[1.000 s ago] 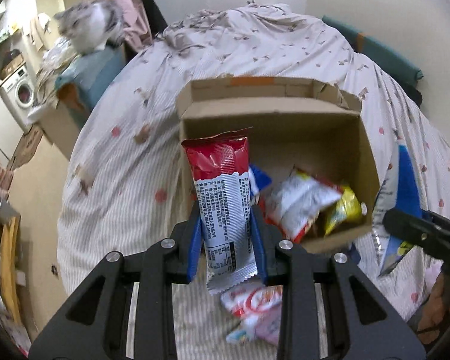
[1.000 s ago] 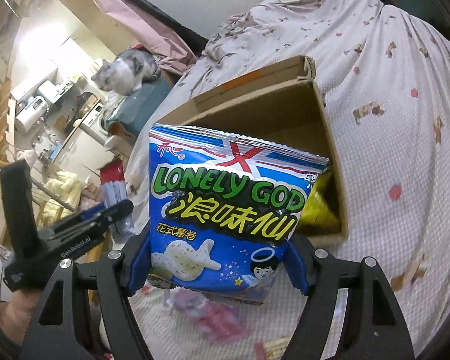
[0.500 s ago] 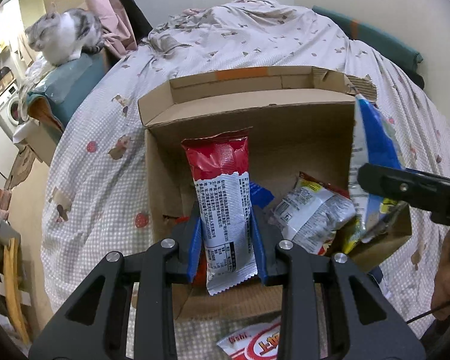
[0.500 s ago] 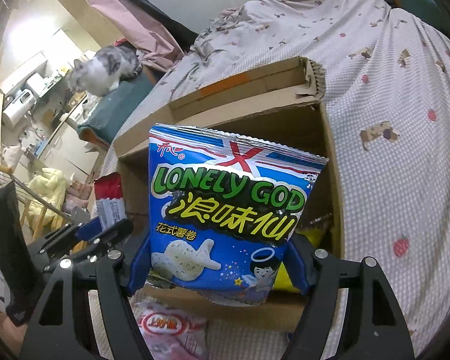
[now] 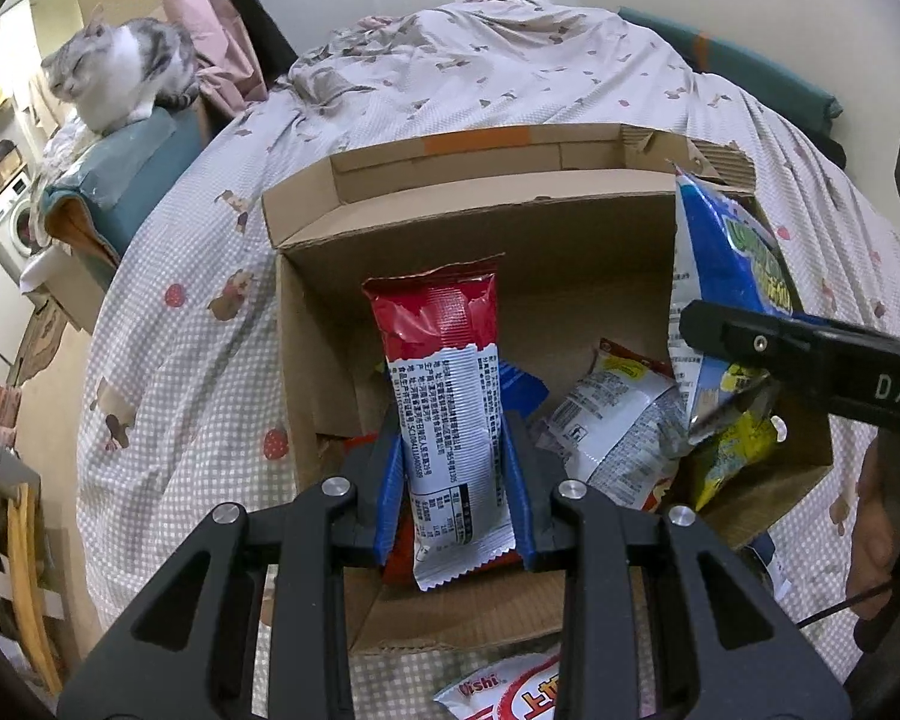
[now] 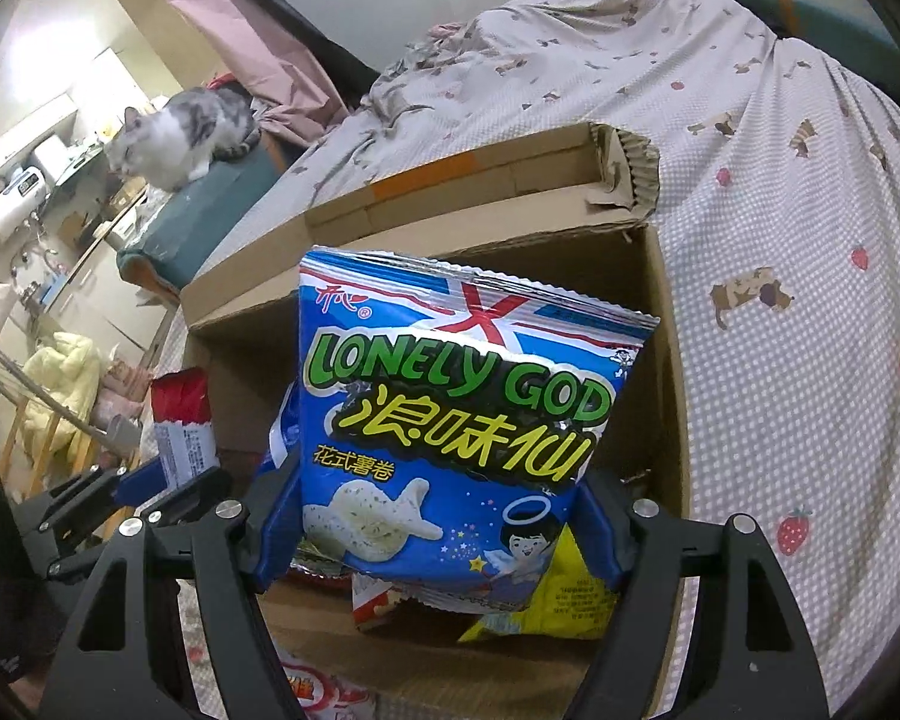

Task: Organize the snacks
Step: 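Lower the red bar and Lonely God bag into the box and open both tools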

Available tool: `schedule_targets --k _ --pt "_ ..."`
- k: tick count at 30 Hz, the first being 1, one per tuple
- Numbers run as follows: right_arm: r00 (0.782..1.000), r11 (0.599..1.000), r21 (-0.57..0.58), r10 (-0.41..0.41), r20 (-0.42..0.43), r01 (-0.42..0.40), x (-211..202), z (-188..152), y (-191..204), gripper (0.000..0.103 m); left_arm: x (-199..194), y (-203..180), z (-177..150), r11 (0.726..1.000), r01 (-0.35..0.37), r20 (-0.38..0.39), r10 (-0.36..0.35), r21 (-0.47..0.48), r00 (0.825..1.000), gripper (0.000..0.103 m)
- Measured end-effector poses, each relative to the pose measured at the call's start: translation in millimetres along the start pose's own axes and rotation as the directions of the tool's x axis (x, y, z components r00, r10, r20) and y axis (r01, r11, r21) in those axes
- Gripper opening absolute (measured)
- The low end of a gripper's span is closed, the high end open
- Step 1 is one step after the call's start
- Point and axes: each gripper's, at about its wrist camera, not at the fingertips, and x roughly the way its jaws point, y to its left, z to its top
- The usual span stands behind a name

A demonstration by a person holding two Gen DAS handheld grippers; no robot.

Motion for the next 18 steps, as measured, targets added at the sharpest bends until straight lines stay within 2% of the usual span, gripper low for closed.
schedule_targets --k 3,6,9,10,11,12,13,18 --pt "1.000 1.000 0.007 -0.001 0.005 0.001 1 -1 -1 0.078 -1 1 0 1.000 -0.004 0.003 0.004 -0.004 1.000 0.027" --pt "1.000 1.000 0.016 0.013 0.028 -0.013 -3 0 0 0.093 -1 1 -1 1.000 -0.006 0.003 0.006 0.000 1.000 0.027" --pt "0.999 1.000 0.017 0.023 0.040 -0.024 -7 2 0 0.098 0 3 -1 1.000 -0.004 -0.008 0.004 -0.008 1.000 0.028" --pt "0.999 0.999 0.020 0.028 0.039 -0.029 -7 2 -1 0.099 0 3 -1 1.000 0.000 -0.013 0.000 -0.012 1.000 0.035" --pt "0.999 0.999 0.022 0.030 0.039 -0.030 -8 2 -1 0.099 0 4 -2 1.000 0.003 -0.016 -0.003 -0.015 1.000 0.048" --pt "0.999 0.999 0.020 0.031 0.038 -0.032 -8 2 -1 0.099 0 5 -3 1.000 0.004 -0.015 -0.004 -0.019 1.000 0.057" --pt "0.999 0.999 0.013 0.033 0.038 -0.034 -8 2 -1 0.099 -2 6 -3 1.000 0.005 -0.008 -0.005 -0.024 1.000 0.070" --pt "0.998 0.999 -0.008 0.040 0.043 -0.040 -12 3 2 0.099 -6 5 -4 1.000 0.016 0.015 -0.016 -0.023 1.000 0.072"
